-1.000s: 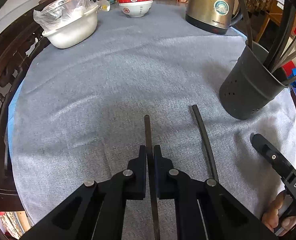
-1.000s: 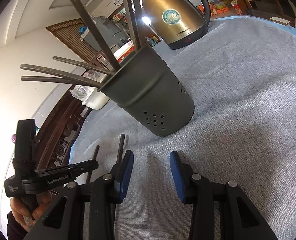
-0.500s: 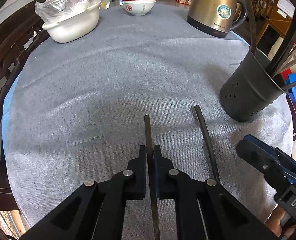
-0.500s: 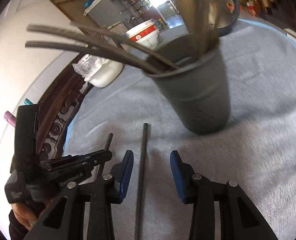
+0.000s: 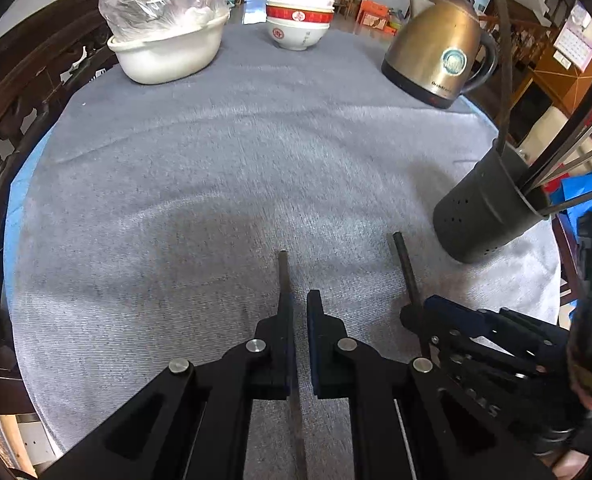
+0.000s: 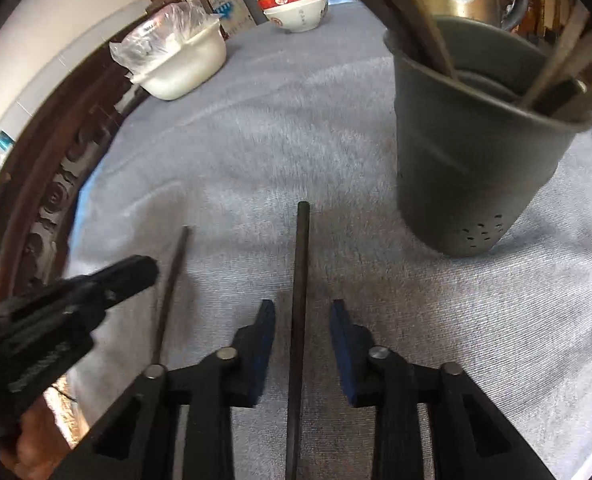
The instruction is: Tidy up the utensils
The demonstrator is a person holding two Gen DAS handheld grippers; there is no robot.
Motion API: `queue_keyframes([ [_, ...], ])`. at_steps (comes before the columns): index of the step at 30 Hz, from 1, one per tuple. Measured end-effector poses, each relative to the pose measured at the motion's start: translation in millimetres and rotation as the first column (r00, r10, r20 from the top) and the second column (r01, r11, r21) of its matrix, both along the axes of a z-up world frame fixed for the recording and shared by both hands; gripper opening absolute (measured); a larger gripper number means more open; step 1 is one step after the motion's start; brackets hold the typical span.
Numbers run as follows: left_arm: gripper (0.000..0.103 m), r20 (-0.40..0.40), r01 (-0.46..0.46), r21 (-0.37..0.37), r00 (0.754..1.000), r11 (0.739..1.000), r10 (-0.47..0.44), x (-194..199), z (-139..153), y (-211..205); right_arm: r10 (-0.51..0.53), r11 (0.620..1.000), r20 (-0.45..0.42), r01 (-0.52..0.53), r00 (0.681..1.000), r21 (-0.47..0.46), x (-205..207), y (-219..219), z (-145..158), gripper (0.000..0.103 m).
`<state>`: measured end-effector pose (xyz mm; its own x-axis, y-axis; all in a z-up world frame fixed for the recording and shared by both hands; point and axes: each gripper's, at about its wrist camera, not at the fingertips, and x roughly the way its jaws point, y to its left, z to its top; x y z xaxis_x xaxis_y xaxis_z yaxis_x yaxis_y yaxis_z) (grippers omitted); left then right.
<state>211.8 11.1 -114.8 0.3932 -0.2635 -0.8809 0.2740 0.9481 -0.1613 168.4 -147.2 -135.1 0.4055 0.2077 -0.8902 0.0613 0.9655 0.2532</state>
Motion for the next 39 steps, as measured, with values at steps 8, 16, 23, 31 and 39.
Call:
queue_keyframes([
  [8,0.007,-0.058,-0.031,-0.028,0.998,0.999,0.029,4.1,-5.9,16.8,0.029,0.999,-0.001,-0.029,1.000,-0.045,3.1,-0.2,-4.2,0.008],
  [16,0.022,-0.162,-0.011,-0.047,0.987,0.999,0.003,0.8,-18.7,18.4,0.017,1.000,-0.003,-0.017,1.000,0.024,-5.1,-9.0,-3.6,0.007],
  [23,0.028,-0.187,-0.021,-0.005,0.982,1.000,0.020,13.0,-32.0,3.2,0.006,0.996,0.020,-0.007,1.000,0.094,-9.5,-15.3,4.4,0.007],
  [31,0.007,-0.168,-0.018,0.001,0.986,1.000,0.018,10.5,-26.7,-2.6,0.003,0.991,0.074,-0.013,0.997,0.131,-16.2,-19.3,19.9,0.007],
  [39,0.005,-0.056,-0.015,-0.042,0.998,0.999,0.013,-14.0,26.8,4.2,0.047,0.985,0.212,-0.081,0.976,0.154,-33.8,-17.6,50.7,0.007],
])
